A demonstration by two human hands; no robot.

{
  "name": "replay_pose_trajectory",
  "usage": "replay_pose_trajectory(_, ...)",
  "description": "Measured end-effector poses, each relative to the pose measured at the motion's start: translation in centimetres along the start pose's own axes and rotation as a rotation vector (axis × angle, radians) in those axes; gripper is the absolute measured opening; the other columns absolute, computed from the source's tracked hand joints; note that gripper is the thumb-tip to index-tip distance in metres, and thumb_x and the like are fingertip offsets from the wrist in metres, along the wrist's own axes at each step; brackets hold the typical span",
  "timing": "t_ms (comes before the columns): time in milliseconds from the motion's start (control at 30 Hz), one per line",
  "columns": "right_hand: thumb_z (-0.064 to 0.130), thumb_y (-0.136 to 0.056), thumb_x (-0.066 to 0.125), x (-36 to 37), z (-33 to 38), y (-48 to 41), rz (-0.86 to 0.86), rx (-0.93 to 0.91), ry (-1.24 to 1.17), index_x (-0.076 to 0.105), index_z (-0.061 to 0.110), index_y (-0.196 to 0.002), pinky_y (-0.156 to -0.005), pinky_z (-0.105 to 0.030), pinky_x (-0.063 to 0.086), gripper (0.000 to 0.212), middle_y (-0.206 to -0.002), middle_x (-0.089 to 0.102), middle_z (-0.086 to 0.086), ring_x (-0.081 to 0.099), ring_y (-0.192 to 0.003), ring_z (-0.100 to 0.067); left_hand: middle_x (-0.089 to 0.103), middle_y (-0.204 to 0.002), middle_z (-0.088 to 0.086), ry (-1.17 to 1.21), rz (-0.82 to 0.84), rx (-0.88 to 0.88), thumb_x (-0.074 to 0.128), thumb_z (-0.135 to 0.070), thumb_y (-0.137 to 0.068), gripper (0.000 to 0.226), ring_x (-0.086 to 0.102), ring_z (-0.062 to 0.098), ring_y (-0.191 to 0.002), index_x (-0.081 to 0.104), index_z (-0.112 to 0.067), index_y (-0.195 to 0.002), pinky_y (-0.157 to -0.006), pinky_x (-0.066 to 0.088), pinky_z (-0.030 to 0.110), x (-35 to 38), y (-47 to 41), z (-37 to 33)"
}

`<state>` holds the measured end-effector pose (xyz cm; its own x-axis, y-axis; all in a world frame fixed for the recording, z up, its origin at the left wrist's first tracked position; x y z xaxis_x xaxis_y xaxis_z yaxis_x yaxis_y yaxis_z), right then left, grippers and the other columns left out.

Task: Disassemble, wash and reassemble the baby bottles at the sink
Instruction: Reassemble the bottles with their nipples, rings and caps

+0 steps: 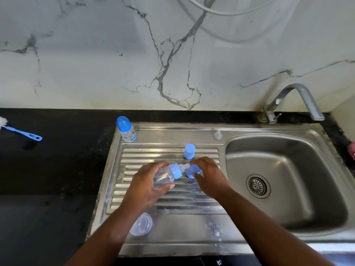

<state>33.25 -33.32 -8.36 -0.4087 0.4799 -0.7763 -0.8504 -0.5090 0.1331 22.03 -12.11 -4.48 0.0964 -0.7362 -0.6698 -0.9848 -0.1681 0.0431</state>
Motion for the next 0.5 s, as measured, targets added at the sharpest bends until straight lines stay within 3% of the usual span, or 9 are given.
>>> replay_pose_trajectory(133, 0.010, -0.091, 0.069, -2.2, 0.2, 1.5, -0.174, 0.073, -0.236, 0.061, 0.031, -0.122, -0.080, -0.020, 0.050, 0.038, -0.115, 0.063, 0.008, 0.062, -0.099, -0.015, 0.062, -0.120, -0.022, 0.006, -0.015, 0.011, 0.086, -0.044, -0.075, 0.061, 0.056, -0.003, -0.111, 0.059, -0.038, -0.130, -0.092, 0.044, 0.016, -0.3, 0.4, 0.1)
replay_pose_trajectory(267, 0.001, -0.094, 0.066, -5.1, 1.2, 4.4, -0.216, 0.112, -0.480, 0.058, 0.030, -0.117, -0.074, -0.004, 0.044, 0.038, -0.113, 0.067, 0.012, 0.062, -0.103, 0.003, 0.061, -0.120, -0.023, 0.005, -0.022, 0.016, 0.087, -0.046, -0.074, 0.062, 0.056, -0.001, -0.110, 0.058, -0.039, -0.129, -0.092, 0.046, 0.022, -0.2, 1.1, -0.2)
replay_pose_trajectory(500, -0.003, -0.094, 0.063, -6.3, 2.7, 8.1, -0.061, -0.017, -0.560, 0.059, 0.032, -0.117, -0.084, -0.009, 0.046, 0.042, -0.115, 0.068, 0.017, 0.067, -0.104, -0.005, 0.060, -0.119, -0.024, -0.012, 0.009, 0.068, 0.086, -0.048, -0.073, 0.063, 0.053, -0.005, -0.109, 0.058, -0.040, -0.129, -0.089, 0.037, 0.008, 0.5, 2.9, -2.0)
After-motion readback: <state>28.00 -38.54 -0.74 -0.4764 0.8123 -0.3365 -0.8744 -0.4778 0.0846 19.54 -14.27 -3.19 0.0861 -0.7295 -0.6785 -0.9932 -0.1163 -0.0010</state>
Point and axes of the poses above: each hand's wrist, its own y-axis away from the middle knuckle, its own x-axis out of the palm, z = x × y, the point moved 2 cm from there along -y, towards the middle knuckle
